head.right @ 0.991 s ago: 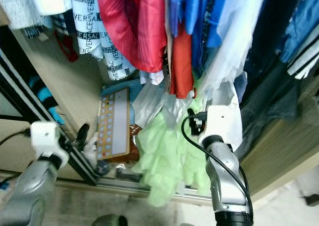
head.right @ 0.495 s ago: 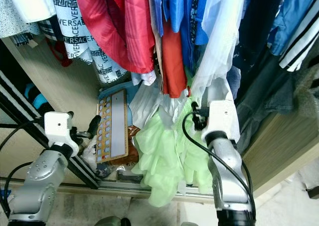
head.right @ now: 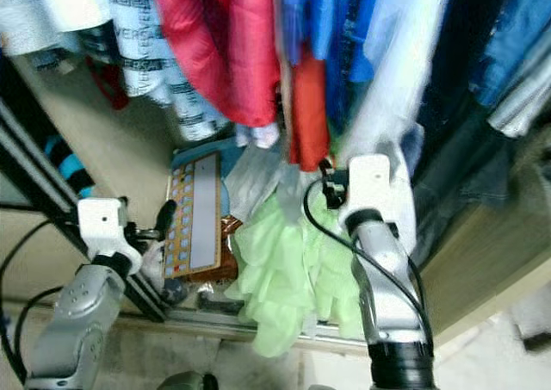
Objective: Clean up the room
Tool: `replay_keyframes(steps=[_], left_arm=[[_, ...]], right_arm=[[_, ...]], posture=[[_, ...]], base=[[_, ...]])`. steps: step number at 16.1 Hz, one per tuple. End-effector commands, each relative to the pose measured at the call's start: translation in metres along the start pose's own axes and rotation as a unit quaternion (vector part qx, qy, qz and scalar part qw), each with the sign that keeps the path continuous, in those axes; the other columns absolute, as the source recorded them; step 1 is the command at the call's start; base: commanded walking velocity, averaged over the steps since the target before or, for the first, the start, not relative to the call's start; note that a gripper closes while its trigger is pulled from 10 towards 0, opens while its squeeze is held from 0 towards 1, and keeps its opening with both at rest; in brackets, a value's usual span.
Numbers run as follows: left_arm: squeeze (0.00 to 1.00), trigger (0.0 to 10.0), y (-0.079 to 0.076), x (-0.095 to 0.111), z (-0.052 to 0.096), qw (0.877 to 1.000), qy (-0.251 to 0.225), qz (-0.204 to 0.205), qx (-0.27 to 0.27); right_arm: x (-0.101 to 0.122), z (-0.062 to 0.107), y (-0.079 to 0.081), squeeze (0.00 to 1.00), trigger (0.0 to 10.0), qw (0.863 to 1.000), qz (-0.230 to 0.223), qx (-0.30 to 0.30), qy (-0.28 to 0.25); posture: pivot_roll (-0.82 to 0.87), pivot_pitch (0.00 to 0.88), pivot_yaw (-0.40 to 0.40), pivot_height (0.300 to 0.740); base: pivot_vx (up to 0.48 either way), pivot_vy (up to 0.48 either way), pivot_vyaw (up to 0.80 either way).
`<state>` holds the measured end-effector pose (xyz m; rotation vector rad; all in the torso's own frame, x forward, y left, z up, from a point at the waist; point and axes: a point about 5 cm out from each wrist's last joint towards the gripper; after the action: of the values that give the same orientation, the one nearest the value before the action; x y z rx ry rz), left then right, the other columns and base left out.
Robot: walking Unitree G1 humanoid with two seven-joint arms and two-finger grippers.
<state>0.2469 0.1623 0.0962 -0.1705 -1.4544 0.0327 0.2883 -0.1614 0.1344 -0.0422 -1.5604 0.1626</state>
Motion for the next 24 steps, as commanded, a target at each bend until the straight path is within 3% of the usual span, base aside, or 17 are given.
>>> replay_keyframes(steps=[1,4,6,8,12,16,20,24], left_arm=[[0.0,10.0,0.003,-0.002,0.005,1.0,-0.001,0.002,0.005],[0.0,10.0,0.003,0.003,0.006,0.999,-0.026,-0.03,-0.008],[0.0,10.0,0.007,0.004,0.005,0.998,-0.004,-0.057,0.034],[0.0,10.0,0.002,0.007,0.009,0.999,-0.013,-0.021,-0.024],[0.0,10.0,0.011,0.003,0.007,0.997,-0.008,-0.067,0.047],[0.0,10.0,0.009,0.001,0.008,0.996,-0.005,-0.061,0.059],[0.0,10.0,0.011,-0.003,0.018,0.994,-0.009,-0.052,0.1],[0.0,10.0,0.014,-0.003,0.021,0.991,-0.009,-0.062,0.114]], right_arm=[[-0.003,0.0,0.005,0.0,10.0,1.0,-0.002,0.012,0.008],[-0.002,-0.001,0.006,0.0,10.0,1.0,0.0,0.017,0.006],[0.0,-0.003,0.002,0.0,10.0,1.0,0.001,0.016,0.002],[0.0,-0.003,0.0,0.0,10.0,1.0,0.0,0.014,0.002],[-0.001,-0.004,0.002,0.0,10.0,1.0,0.001,0.022,0.003],[-0.001,-0.008,0.005,0.0,10.0,0.999,-0.007,0.032,0.0],[0.005,-0.024,0.019,0.0,10.0,0.997,-0.024,0.073,-0.005],[0.005,-0.024,0.031,0.0,10.0,0.995,-0.021,0.094,-0.007]], posture=[[-0.04,0.0,0.022,0.74],[-0.04,0.0,0.02,0.74],[-0.03,0.0,0.017,0.74],[-0.03,0.0,0.017,0.74],[-0.02,0.0,0.004,0.74],[0.02,0.0,-0.034,0.74],[0.09,0.0,-0.105,0.74],[0.1,0.0,-0.105,0.74]], base=[[0.0,0.0,0.8],[0.0,0.0,0.8],[0.0,0.0,0.8],[0.0,0.0,0.8],[0.0,0.0,0.8],[0.0,0.0,0.77],[0.0,0.0,0.0],[0.0,0.0,0.4]])
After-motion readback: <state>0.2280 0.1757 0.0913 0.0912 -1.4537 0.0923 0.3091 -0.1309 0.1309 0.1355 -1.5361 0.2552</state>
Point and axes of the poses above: a point about 5 cm out from each wrist's last joint towards the gripper, its own z axis pointing back from the gripper into the wrist, its own x axis along the axis of the wrist's last joint, y = z × x, and after that the axes turned 2 degrees about z, right-handed
